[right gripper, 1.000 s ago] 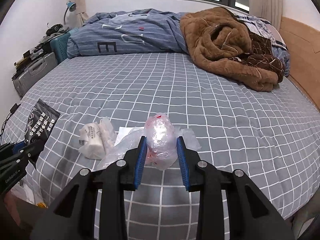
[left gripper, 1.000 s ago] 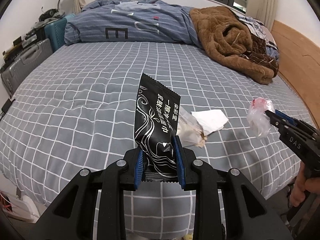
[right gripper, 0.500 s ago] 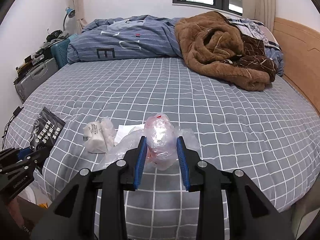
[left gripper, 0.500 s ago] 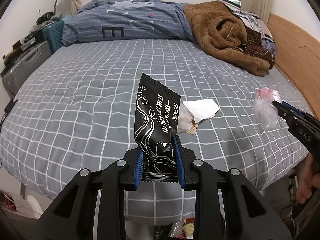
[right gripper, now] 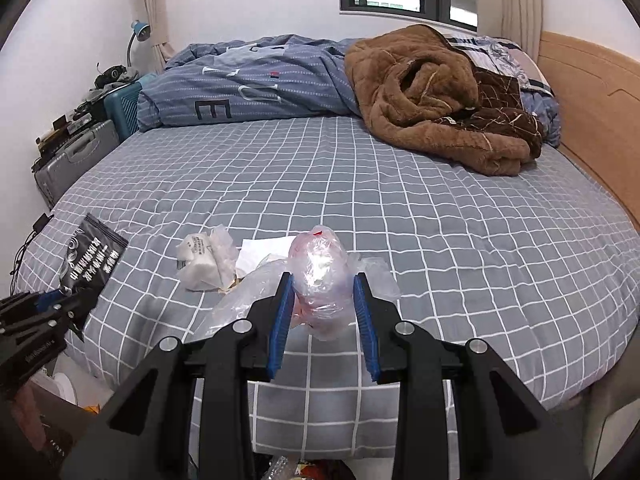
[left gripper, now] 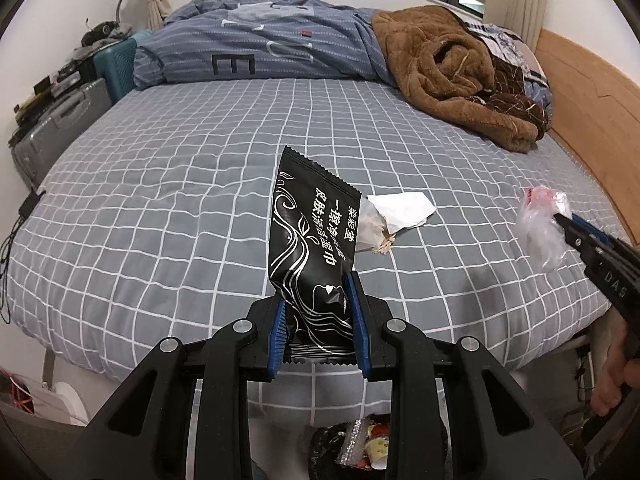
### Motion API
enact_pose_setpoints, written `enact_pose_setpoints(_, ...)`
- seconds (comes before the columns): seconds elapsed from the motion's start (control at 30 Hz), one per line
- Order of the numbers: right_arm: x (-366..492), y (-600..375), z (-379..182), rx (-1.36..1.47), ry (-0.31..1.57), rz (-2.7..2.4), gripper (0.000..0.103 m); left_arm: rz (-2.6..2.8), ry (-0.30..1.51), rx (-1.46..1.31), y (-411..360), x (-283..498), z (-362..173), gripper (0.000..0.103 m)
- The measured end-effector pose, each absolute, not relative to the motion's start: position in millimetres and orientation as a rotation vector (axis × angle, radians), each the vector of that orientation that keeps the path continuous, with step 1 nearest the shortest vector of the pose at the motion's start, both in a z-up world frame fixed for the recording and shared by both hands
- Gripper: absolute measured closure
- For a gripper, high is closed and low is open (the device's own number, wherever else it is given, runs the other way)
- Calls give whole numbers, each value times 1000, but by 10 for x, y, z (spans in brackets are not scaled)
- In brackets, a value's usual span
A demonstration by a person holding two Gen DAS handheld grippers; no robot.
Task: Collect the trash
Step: 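Lift the black packet and plastic bag and carry them toward the bin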
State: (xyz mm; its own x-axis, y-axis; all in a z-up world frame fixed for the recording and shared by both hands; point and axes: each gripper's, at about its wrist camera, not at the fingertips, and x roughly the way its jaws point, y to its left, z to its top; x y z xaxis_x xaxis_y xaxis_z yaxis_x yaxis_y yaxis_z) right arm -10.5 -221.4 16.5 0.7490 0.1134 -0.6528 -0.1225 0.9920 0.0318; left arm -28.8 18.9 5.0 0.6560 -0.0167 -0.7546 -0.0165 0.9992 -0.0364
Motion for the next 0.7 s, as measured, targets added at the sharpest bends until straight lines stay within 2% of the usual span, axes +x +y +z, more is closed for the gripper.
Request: enact_pose_setpoints(0.7, -657, -2173, 302, -15, 719, 148, 73, -8, 838, -36, 96, -817, 205, 76)
